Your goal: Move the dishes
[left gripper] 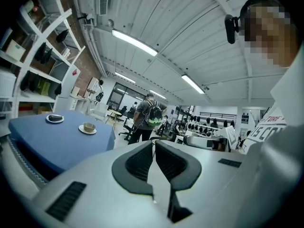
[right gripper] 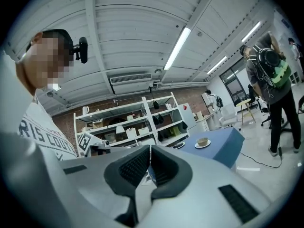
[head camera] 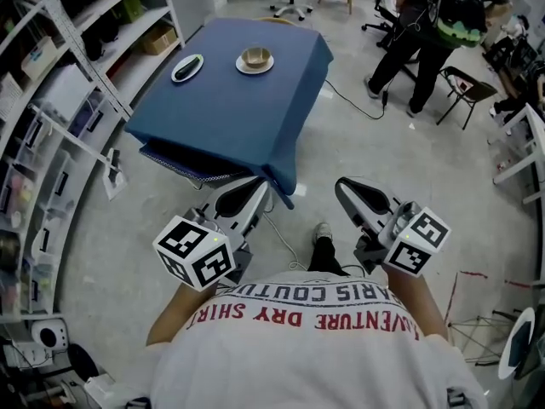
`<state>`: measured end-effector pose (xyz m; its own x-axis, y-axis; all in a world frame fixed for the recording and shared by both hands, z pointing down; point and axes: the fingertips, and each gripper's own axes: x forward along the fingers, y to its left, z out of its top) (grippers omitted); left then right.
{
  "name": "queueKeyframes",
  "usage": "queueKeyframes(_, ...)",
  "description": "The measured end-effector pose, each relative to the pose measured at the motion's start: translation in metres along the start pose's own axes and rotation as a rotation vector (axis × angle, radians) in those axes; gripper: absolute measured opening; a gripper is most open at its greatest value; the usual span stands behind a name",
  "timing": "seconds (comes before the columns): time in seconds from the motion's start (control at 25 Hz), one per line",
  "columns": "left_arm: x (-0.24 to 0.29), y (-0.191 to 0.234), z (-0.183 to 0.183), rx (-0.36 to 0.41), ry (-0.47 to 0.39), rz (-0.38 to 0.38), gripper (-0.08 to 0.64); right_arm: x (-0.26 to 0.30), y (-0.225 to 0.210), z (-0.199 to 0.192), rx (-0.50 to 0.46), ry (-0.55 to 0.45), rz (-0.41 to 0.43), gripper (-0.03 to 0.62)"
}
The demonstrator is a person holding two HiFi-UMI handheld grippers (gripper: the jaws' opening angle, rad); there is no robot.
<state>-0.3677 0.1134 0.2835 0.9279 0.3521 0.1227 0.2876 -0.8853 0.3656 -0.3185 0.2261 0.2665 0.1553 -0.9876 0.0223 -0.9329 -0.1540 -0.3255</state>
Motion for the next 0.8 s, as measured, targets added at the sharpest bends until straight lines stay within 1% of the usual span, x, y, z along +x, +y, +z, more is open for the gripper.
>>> queueKeyframes(0.12,0.025,0.012,0.0,-0.003,0.012,0.022,0.041,0.007,-0.03,0.002,0.005,0.013,0.021,0.025)
queueKeyframes(0.28,0.07,0.033,0.012,-0.016,0.014,0.071,0.041,0.024,-0.084,0.017,0.03,0.031,0.056,0.025)
queueKeyframes(0.52,0.142,0.076,0.029,-0.04,0.03,0.153,0.041,0.065,-0.162,0.033,0.07,0.084,0.139,0.025)
queueKeyframes(0.68,0.193,0.102,0.042,-0.054,0.019,0.214,0.041,0.086,-0.218,0.044,0.059,0.146,0.196,0.025)
queueKeyframes(0.8,0.229,0.115,0.05,-0.052,0.011,0.251,0.041,0.095,-0.254,0.053,0.048,0.167,0.231,0.025)
